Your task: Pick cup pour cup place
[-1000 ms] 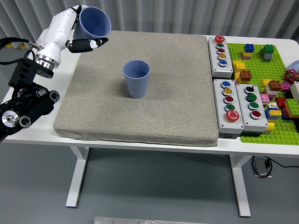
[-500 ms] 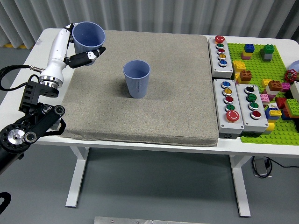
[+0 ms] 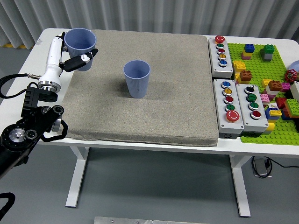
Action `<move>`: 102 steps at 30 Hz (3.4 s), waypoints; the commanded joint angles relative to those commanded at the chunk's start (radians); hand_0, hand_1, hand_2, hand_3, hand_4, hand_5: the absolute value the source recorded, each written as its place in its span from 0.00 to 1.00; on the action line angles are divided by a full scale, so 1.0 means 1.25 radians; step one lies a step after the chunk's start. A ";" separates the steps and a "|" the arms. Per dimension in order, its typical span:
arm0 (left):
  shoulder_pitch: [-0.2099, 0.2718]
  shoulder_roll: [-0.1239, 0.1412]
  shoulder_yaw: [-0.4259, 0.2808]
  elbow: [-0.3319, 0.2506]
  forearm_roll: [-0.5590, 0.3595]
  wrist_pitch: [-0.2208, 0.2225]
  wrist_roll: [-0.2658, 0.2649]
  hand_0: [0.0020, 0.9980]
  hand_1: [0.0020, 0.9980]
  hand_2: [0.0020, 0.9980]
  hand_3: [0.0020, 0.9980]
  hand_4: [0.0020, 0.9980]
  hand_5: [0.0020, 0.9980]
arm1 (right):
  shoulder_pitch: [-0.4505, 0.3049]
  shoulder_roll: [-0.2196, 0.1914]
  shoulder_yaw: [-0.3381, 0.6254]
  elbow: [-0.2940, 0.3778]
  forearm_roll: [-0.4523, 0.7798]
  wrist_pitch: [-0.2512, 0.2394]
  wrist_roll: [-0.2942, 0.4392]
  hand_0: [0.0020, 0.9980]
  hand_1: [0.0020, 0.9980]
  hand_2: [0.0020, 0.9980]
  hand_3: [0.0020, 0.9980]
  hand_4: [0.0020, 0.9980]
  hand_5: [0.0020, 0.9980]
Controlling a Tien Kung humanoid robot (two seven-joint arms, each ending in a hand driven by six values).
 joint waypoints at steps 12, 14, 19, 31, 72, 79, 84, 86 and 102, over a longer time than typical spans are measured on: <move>0.018 -0.023 0.011 0.018 -0.034 -0.005 -0.019 0.47 0.48 0.54 0.52 0.79 0.28 | -0.003 0.001 0.002 0.000 -0.003 0.000 -0.001 0.70 0.68 0.61 0.61 0.00 0.31; 0.023 -0.025 0.010 0.017 -0.051 -0.005 -0.018 0.47 0.49 0.54 0.52 0.79 0.28 | -0.003 0.001 0.006 0.000 -0.010 0.002 -0.001 0.70 0.68 0.61 0.61 0.00 0.32; 0.071 -0.034 -0.025 -0.015 -0.044 -0.001 -0.013 0.47 0.49 0.54 0.52 0.79 0.29 | -0.002 0.000 0.007 -0.001 -0.008 0.002 0.002 0.70 0.68 0.61 0.61 0.00 0.32; 0.159 -0.043 -0.038 -0.085 0.020 0.027 -0.013 0.48 0.49 0.54 0.52 0.78 0.29 | -0.003 -0.001 0.016 -0.001 -0.014 0.004 0.004 0.70 0.68 0.61 0.61 0.00 0.31; 0.256 -0.063 -0.058 -0.119 0.036 -0.020 -0.077 0.59 0.60 0.66 0.68 0.86 0.40 | -0.014 0.006 0.018 0.000 -0.028 0.006 -0.003 0.70 0.68 0.61 0.61 0.00 0.32; 0.260 -0.063 -0.061 -0.115 0.051 -0.043 -0.073 0.67 0.72 0.87 0.89 0.94 0.48 | -0.017 0.007 0.018 0.000 -0.029 0.007 -0.003 0.70 0.67 0.61 0.61 0.00 0.32; 0.260 -0.063 -0.066 -0.116 0.059 -0.058 -0.072 0.67 0.72 0.87 0.89 0.94 0.48 | -0.016 0.006 0.018 0.000 -0.028 0.006 -0.003 0.70 0.67 0.61 0.61 0.00 0.32; 0.259 -0.063 -0.070 -0.117 0.067 -0.064 -0.072 0.75 0.80 0.97 0.99 0.95 0.49 | -0.015 0.006 0.016 0.000 -0.026 0.006 -0.002 0.70 0.67 0.61 0.61 0.00 0.32; 0.284 -0.056 -0.104 -0.159 0.112 -0.091 -0.066 0.81 0.84 1.00 1.00 0.98 0.53 | -0.013 0.004 0.015 -0.001 -0.021 0.005 -0.001 0.70 0.67 0.61 0.61 0.00 0.32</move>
